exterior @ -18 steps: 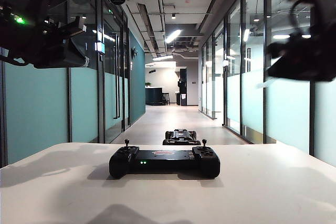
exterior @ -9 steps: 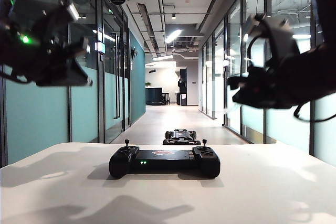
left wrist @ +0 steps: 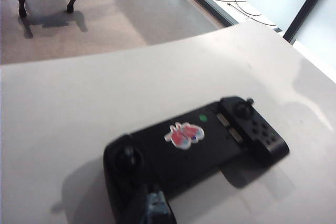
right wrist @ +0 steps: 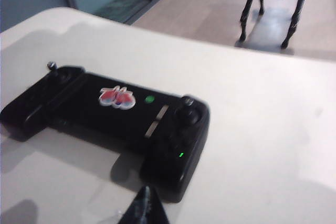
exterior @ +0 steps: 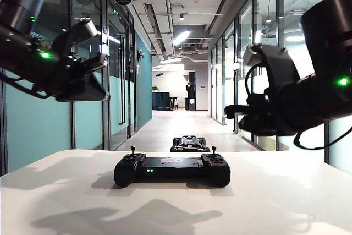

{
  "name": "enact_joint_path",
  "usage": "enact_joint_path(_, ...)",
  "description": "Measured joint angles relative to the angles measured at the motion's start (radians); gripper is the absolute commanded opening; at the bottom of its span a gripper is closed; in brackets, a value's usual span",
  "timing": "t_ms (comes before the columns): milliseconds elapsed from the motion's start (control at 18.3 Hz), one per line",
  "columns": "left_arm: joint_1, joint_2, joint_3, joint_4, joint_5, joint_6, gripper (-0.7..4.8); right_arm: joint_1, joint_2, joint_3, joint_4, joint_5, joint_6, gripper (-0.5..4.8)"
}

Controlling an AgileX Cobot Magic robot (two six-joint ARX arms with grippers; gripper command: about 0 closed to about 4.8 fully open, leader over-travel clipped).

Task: Push the left joystick on the remote control sitting on the white table forward to make the robot dog walk in a straight line until it approaches the door.

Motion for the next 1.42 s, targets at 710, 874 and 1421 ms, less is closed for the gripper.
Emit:
enact_joint_path(710, 0.000, 0.021, 0.028, -0.030, 0.025, 0.000, -0.05, 0.085, 0.177, 0.119, 0.033, 0.103, 0.085, 3.82)
enact_joint_path(874, 0.000, 0.021, 0.028, -0.030, 0.025, 0.000, -0.06, 0.088, 0.191, 0.160, -0.007, 0.181, 0.109, 3.90)
enact_joint_path(1421, -0.001, 0.021, 0.028, -0.031, 0.047, 0.000, -0.06, 0.072, 0.258, 0.276, -0.174, 0.180, 0.160, 3.67)
